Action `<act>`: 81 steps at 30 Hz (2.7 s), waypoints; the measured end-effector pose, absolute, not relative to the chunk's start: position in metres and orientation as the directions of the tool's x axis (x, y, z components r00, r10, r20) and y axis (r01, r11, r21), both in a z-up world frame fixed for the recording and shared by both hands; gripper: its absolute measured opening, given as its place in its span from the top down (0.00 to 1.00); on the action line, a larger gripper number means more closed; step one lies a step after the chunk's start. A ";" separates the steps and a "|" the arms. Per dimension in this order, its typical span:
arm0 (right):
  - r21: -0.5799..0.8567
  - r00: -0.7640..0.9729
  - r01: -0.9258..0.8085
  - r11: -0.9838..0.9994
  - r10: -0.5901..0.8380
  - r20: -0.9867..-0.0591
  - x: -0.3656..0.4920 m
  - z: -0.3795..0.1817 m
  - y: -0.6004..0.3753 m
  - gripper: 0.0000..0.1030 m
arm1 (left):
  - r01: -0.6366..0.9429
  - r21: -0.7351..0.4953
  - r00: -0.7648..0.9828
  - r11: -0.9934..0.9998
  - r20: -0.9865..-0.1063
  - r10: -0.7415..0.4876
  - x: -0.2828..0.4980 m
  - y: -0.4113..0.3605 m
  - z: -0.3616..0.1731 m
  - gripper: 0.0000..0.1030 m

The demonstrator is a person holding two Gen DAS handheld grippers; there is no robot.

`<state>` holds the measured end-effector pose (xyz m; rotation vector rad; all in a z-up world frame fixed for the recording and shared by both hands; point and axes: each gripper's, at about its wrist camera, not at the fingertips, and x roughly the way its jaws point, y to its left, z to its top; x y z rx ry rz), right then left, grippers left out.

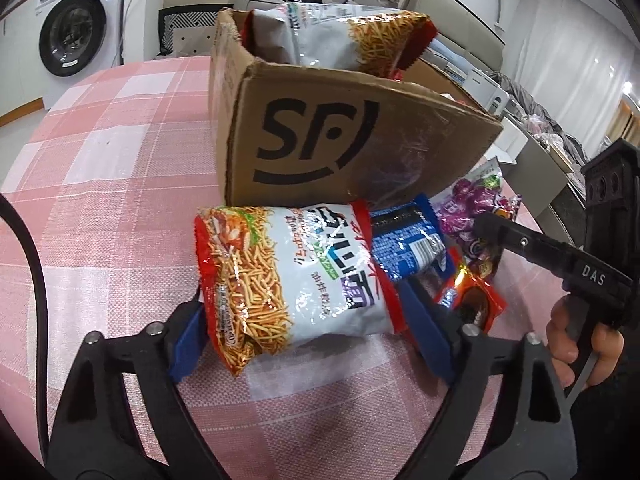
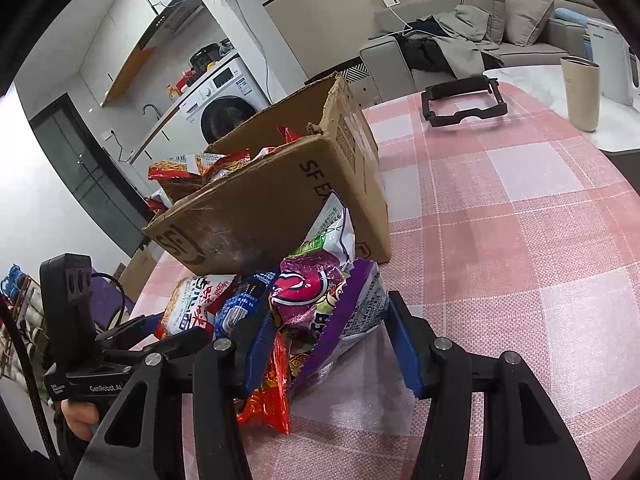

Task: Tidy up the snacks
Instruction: 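Grasp the orange noodle bag with the left gripper while the right gripper grasps the purple candy bag, then lift both bags up toward the SF box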

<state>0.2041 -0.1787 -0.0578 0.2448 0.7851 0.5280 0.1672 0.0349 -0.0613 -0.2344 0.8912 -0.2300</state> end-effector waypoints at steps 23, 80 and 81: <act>0.422 0.596 -0.361 0.831 0.554 -0.581 0.200 -0.057 -0.183 0.47 | 0.100 -0.331 0.634 0.938 -0.706 -0.317 0.153 0.047 -0.050 0.46; 0.453 0.675 -0.479 0.752 0.646 -0.357 0.154 0.015 -0.198 0.47 | 0.125 -0.302 0.808 0.945 -0.521 -0.273 0.085 0.065 0.074 0.47; 0.451 0.677 -0.477 0.754 0.643 -0.359 0.154 0.016 -0.197 0.47 | 0.123 -0.303 0.811 0.945 -0.518 -0.272 0.084 0.066 0.076 0.47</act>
